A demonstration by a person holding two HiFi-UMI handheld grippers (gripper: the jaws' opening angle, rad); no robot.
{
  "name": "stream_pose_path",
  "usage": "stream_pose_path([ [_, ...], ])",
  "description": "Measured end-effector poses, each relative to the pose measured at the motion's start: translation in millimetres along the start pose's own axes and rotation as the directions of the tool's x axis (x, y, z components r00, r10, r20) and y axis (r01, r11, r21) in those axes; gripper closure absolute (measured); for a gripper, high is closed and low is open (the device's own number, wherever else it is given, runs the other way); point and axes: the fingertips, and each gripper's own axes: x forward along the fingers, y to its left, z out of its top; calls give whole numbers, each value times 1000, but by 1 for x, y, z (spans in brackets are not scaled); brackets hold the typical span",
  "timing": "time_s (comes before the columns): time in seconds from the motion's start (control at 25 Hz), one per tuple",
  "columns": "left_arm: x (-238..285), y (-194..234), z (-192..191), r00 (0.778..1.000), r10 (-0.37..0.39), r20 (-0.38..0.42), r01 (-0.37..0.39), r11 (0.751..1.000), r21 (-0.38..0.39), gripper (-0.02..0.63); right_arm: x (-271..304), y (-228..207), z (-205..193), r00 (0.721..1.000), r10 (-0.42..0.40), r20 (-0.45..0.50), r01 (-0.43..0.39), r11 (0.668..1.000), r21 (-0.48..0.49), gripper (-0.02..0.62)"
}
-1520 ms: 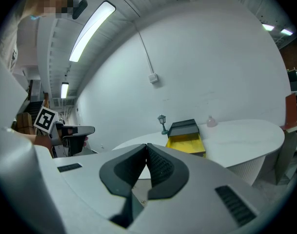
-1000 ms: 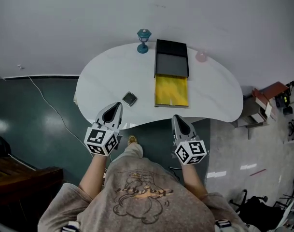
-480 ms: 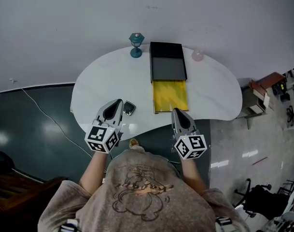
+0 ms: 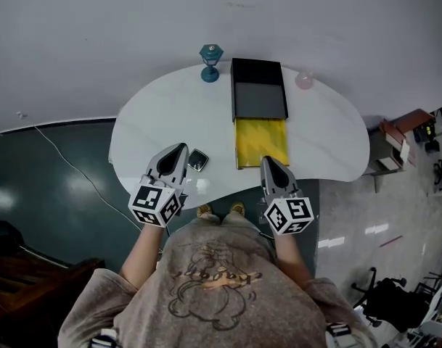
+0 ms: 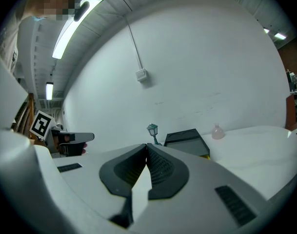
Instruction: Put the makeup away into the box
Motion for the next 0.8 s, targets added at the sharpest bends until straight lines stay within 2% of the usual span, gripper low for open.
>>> stream_pose_path([
  [0.28,4,5,4,998,67,15,-67,997,-24,584,14,2,7,998,66,-10,-66,998,-7,592],
  [0.44,7,0,6,997,70,32,-69,997,-29,584,22,2,12,995,103,-12,-103,994,-21,591],
  [0.8,17,-4,5,994,98,43,-96,994,-44,584,30,-16,21,993,121,-12,-122,992,-38,591],
])
